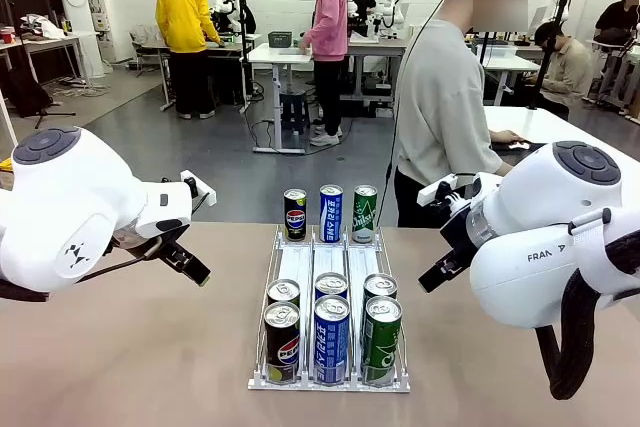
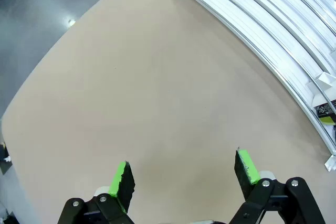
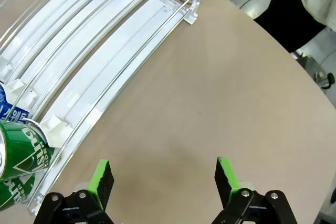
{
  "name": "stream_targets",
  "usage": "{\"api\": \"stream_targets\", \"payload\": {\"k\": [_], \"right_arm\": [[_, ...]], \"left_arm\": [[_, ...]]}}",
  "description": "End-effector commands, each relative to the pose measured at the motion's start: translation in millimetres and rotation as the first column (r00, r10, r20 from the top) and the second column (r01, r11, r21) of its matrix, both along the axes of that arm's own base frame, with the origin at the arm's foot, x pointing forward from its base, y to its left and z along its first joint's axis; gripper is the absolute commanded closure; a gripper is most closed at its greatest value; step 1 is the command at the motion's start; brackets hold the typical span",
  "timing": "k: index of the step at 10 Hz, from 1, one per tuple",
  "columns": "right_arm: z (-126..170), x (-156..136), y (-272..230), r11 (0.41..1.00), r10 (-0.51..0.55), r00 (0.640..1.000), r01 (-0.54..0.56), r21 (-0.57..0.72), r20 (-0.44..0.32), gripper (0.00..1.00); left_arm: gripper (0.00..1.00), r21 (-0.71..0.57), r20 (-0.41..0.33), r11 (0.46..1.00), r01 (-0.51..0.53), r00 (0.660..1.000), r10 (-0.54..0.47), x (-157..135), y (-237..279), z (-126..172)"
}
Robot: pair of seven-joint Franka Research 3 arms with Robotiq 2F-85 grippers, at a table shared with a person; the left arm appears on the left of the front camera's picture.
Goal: Retrieve and hand over the desired beverage to the person.
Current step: Pick up a can of the same type that the person held from the Automatic Can Dispenser.
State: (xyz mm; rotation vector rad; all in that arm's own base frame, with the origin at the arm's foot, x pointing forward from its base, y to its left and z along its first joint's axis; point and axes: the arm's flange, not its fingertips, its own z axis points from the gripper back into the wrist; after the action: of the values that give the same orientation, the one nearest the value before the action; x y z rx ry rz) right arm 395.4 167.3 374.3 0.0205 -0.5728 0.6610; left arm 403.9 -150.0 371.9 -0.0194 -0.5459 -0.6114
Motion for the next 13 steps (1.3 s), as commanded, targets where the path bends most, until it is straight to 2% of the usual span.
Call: {"api": "stream_targets", "payload": {"k": [1,8,9,10,11,12,13], "right_arm": [[-0.1,0.0,-0.1,1.000,0.000,1.000,0.000,0.000,0.000,0.00],[0.0,0.0,0.0,1.000,0.000,1.000,0.000,0.000,0.000,0.00],[31.8,-22.3,-5.8,0.999,0.016,0.999,-0.014,-0.041,0.046,0.00],[67.2,-47.5,-9.3,0.996,-0.014,0.996,0.023,-0.091,0.093,0.00],[105.1,-65.2,-13.9,0.992,-0.031,0.994,0.044,-0.121,0.106,0.00],[146.8,-82.3,-17.4,0.988,-0.034,0.987,0.057,-0.142,0.155,0.00],[176.2,-96.0,-15.4,0.988,-0.046,0.983,0.071,-0.138,0.180,0.00]], "left_arm": [[0.00,0.000,0.000,1.000,0.000,1.000,0.000,0.0,0.1,0.0],[0.00,0.000,0.000,1.000,0.000,1.000,0.000,0.0,0.0,0.0],[0.00,0.050,0.114,0.997,0.057,0.992,-0.063,-12.6,-1.7,36.9],[0.00,0.076,0.121,0.995,0.060,0.990,-0.069,-20.2,-7.0,77.6],[0.00,0.110,0.114,0.991,0.079,0.989,-0.092,-20.0,-13.0,121.1],[0.00,0.112,0.089,0.988,0.111,0.989,-0.121,-18.0,-18.5,166.9],[0.00,0.133,0.092,0.985,0.108,0.988,-0.121,-19.6,-24.2,198.7]]}}
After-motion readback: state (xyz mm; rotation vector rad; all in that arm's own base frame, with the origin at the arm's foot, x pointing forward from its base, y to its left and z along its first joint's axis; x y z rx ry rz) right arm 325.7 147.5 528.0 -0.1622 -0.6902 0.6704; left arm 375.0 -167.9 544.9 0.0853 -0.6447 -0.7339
